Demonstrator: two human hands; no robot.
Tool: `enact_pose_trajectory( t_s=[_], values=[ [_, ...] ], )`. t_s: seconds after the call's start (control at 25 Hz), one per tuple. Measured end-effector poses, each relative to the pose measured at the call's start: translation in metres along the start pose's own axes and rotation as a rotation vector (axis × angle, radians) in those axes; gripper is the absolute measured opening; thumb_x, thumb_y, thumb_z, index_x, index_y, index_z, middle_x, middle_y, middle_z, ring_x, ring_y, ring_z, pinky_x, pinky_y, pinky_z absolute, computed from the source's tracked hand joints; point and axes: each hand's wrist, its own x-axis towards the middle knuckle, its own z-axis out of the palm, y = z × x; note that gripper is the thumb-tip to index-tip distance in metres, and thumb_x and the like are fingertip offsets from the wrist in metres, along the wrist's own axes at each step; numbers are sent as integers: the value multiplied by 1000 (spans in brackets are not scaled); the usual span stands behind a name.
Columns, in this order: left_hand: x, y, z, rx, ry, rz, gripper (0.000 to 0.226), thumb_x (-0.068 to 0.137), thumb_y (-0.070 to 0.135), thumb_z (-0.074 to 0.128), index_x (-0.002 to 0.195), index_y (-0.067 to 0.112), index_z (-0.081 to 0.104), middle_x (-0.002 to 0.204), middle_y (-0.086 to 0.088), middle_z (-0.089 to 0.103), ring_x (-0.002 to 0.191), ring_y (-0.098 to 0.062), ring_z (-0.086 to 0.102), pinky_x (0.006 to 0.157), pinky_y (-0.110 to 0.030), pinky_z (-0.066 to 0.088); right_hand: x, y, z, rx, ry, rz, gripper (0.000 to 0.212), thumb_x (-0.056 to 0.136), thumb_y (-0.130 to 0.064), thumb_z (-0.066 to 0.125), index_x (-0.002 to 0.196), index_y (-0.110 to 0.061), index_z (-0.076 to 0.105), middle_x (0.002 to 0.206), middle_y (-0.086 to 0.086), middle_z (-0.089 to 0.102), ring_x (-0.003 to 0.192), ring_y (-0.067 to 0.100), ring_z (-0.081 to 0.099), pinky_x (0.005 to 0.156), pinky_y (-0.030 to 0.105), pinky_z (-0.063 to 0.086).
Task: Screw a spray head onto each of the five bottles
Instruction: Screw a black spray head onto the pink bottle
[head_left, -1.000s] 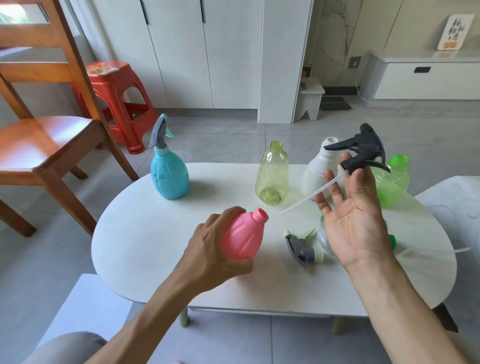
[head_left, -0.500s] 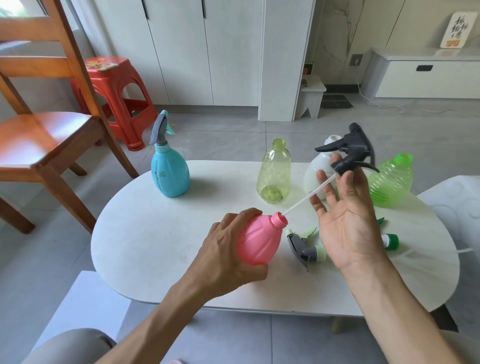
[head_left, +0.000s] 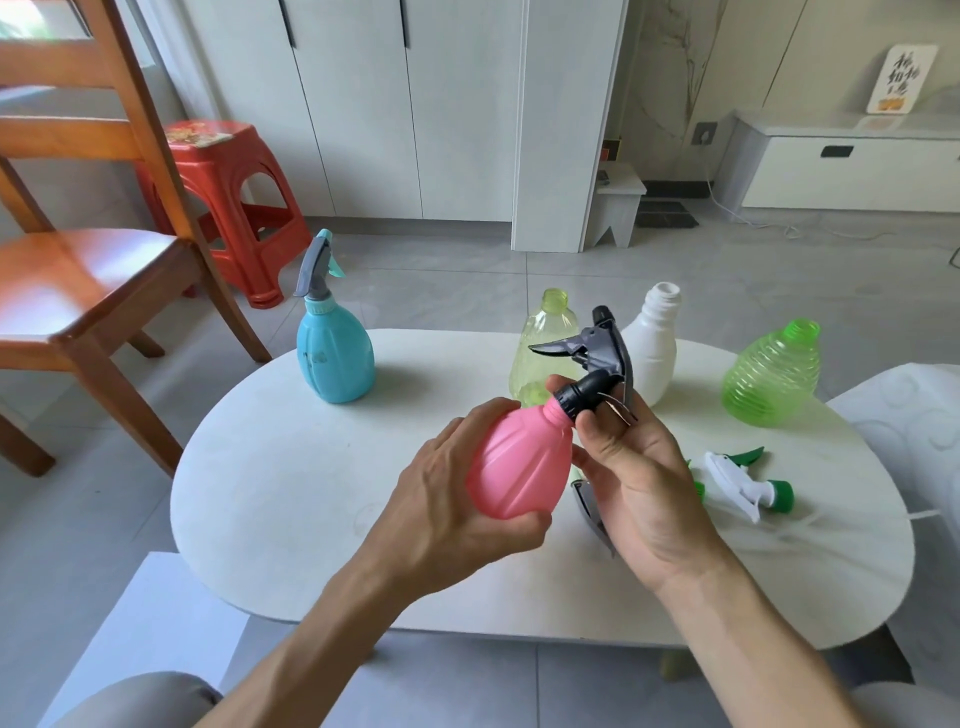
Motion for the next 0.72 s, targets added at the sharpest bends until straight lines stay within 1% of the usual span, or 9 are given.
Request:
enact_pose_trajectory(
  t_s=[0.12, 0.2, 0.32, 0.4, 0.44, 0.56, 0.64, 0.72],
  values=[
    [0, 0, -4, 8, -18, 0, 82, 59, 51, 79, 132, 49, 43, 116, 16, 58, 100, -14, 61, 74, -38, 61, 1, -1, -2, -77, -68, 15, 38, 83, -20, 71, 120, -18, 68, 125, 13, 71, 118, 24, 65, 100, 31, 47],
    [0, -1, -6, 20, -21, 2, 81, 59, 53, 78, 132, 49, 43, 116, 15, 59, 99, -14, 61, 77, -38, 59, 4, -4, -4, -141, -100, 29, 40, 83, -21, 70, 123, -13, 66, 126, 13, 71, 119, 25, 64, 101, 34, 47],
    [-1, -1, -7, 12, -11, 6, 80, 60, 51, 79, 131, 49, 43, 115, 16, 59, 99, -14, 61, 76, -38, 59, 7, -7, -5, -178, -115, 47, 42, 80, -22, 74, 120, -11, 70, 121, 11, 73, 118, 25, 65, 103, 37, 47],
    [-3, 0, -7, 1, -6, 9, 82, 60, 49, 81, 132, 50, 42, 116, 17, 58, 100, -15, 61, 73, -39, 61, 7, -6, -3, -169, -91, 51, 41, 74, -24, 78, 113, -10, 73, 113, 10, 74, 111, 23, 66, 100, 34, 48],
    [-3, 0, -6, 6, -3, 14, 83, 60, 49, 81, 132, 50, 41, 117, 17, 58, 101, -15, 61, 75, -38, 61, 7, -5, -2, -170, -72, 51, 41, 71, -24, 80, 109, -9, 73, 108, 9, 74, 106, 23, 65, 98, 33, 48],
    [-2, 0, 0, 65, 45, 47, 85, 60, 51, 79, 135, 47, 40, 121, 18, 57, 102, -14, 57, 83, -31, 54, 6, -4, 1, -159, -13, 49, 42, 66, -24, 84, 102, -8, 68, 99, 10, 70, 99, 25, 61, 96, 37, 46],
    [-2, 1, 5, 105, 88, 55, 86, 59, 53, 76, 137, 45, 38, 123, 18, 56, 102, -13, 54, 83, -26, 48, 5, -3, 4, -166, 38, 29, 40, 64, -21, 87, 97, -11, 67, 96, 10, 68, 98, 25, 61, 95, 38, 47],
    [-2, 2, 12, 156, 143, 56, 87, 59, 53, 73, 138, 44, 37, 124, 15, 56, 100, -16, 52, 81, -27, 47, 4, 0, 8, -196, 123, 2, 46, 63, -24, 88, 98, -7, 64, 97, 11, 68, 97, 26, 62, 97, 44, 47]
  ],
)
